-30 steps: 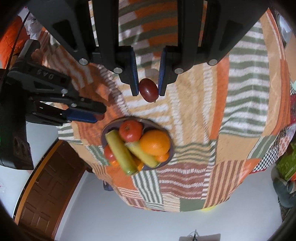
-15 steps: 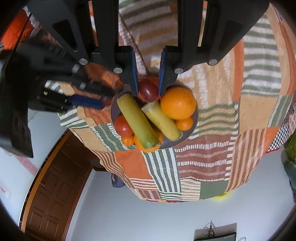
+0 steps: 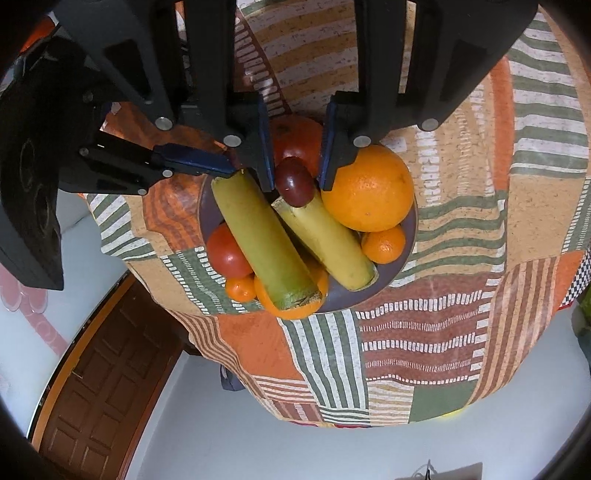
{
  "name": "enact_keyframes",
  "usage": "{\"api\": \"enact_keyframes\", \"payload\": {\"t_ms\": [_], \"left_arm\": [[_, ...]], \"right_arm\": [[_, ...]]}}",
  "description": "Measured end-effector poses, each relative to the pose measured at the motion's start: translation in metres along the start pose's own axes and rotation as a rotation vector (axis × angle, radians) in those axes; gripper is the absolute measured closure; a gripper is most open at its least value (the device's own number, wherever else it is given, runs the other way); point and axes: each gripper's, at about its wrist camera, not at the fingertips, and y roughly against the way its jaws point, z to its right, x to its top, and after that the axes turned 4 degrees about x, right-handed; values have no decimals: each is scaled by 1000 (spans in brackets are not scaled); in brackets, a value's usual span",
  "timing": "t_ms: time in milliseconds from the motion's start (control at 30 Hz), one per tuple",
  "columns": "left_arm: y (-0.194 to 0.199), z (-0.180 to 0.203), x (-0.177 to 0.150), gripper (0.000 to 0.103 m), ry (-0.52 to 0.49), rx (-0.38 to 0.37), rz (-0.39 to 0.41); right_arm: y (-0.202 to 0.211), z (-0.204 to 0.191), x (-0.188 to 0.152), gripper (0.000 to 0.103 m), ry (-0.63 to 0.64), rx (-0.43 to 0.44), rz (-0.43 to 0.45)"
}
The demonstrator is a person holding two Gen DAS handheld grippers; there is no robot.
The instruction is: Organize fruits
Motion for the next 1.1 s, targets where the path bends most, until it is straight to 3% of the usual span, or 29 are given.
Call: {"api": "enact_keyframes", "payload": {"t_ms": [100, 233, 367, 600, 933, 1100], "left_arm": [[5, 0, -2, 78, 4, 1, 6], [23, -2, -5, 78, 14, 13, 32], [59, -1, -7, 78, 25, 36, 103], [143, 14, -9, 77, 27, 108, 298], [272, 55, -37, 77, -10, 175, 595], [310, 76, -54, 64, -32, 188, 684]], "right_arm": [[3, 1, -3, 75, -17, 12, -8], [12, -3, 0, 61, -12, -21, 22], [33, -2, 5, 61, -23, -40, 72], [113, -16, 14, 61, -29, -99, 259], [240, -78, 4, 57, 7, -160, 597], [277, -100, -10, 55, 12, -158, 709]]}}
